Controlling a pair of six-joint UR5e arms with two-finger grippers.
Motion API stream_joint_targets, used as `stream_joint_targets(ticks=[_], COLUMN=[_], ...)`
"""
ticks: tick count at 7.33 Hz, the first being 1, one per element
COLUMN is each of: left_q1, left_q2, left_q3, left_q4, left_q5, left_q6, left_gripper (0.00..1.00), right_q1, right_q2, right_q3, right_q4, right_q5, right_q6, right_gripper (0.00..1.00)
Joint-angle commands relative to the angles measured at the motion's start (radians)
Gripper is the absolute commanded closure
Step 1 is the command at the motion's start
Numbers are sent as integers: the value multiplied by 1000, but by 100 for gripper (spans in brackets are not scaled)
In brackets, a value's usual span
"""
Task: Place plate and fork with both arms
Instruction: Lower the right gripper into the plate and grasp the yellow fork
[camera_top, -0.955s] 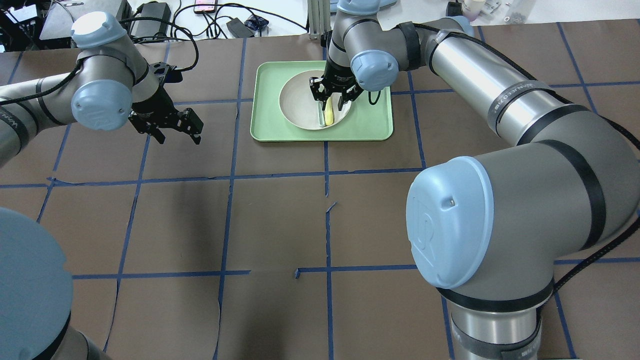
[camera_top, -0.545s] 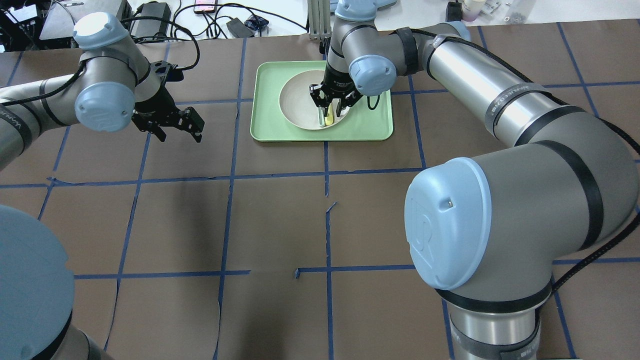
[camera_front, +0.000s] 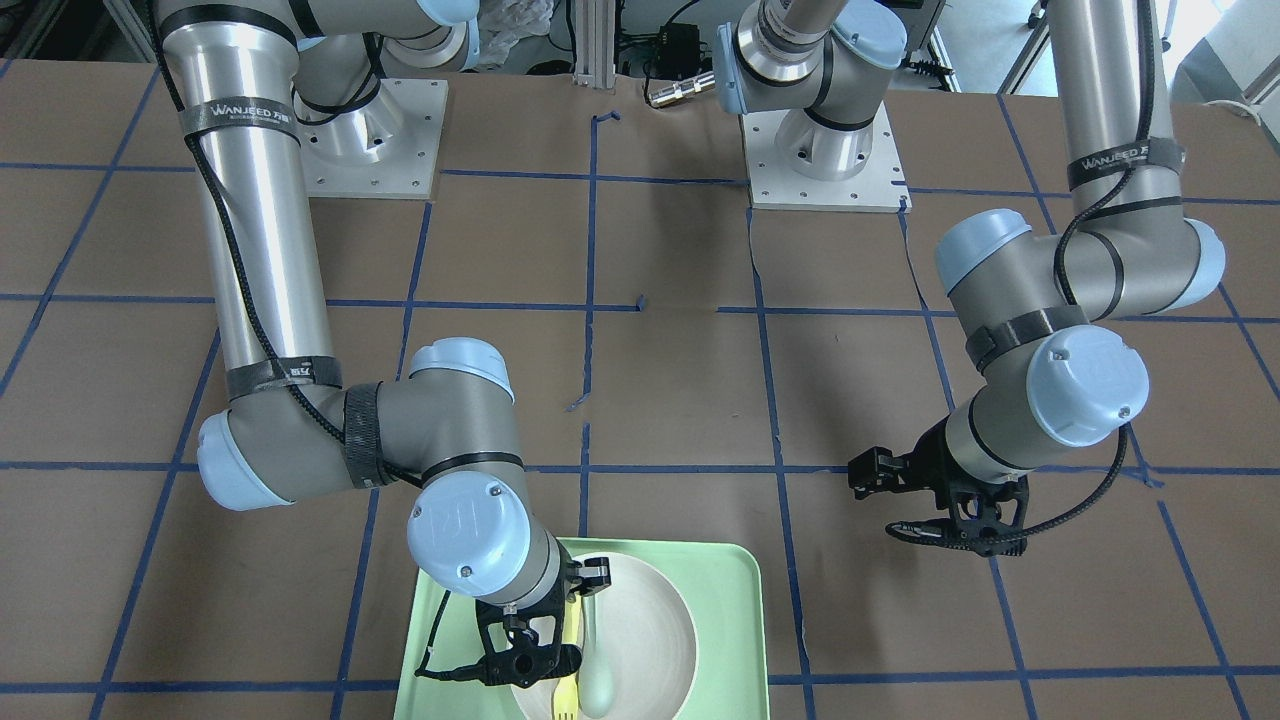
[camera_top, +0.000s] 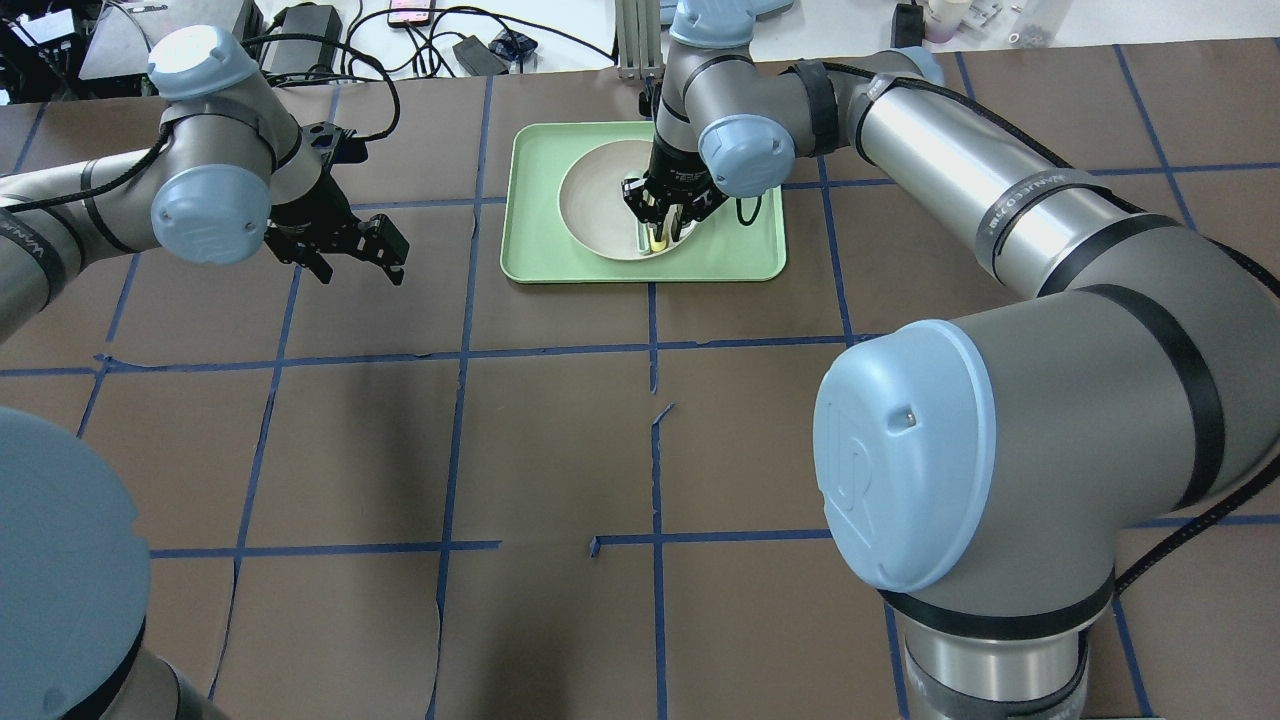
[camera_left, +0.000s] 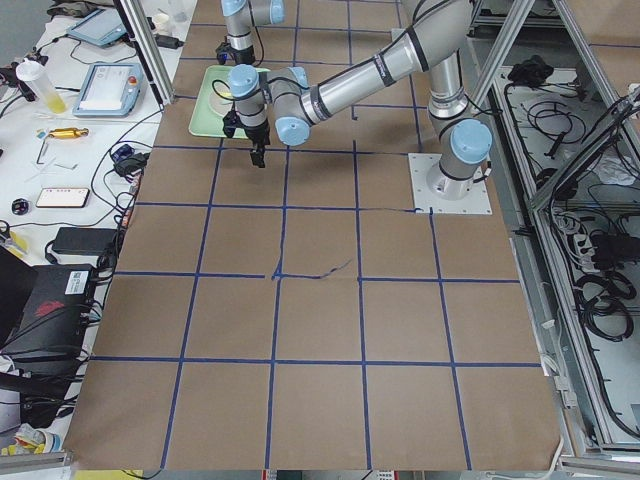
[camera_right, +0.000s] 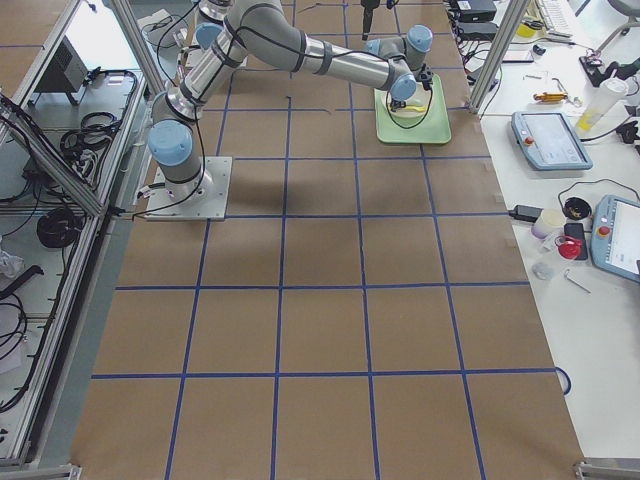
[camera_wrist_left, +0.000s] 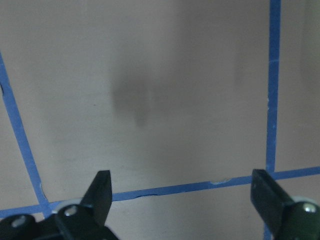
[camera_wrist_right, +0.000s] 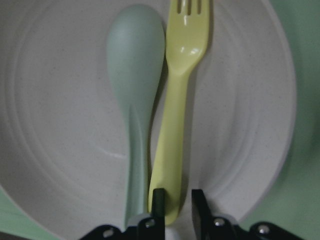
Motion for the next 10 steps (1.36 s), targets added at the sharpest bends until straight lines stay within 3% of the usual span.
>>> stream_joint_targets(ticks=[1,3,10], left_q1=[0,0,0], left_q2=[-2,-2,-2], left_q3=[0,0,-2], left_q4=[1,1,1], left_q5=[-1,0,0], left_q6=[0,0,0], left_gripper=[0,0,0], right_q1=[0,0,0], right_q2=[0,-2,9], right_q3=[1,-5,-13], right_q4=[-1,-4,-12], right_q5=[9,9,13], right_q6=[-3,-3,-9], right_gripper=[65,58,54])
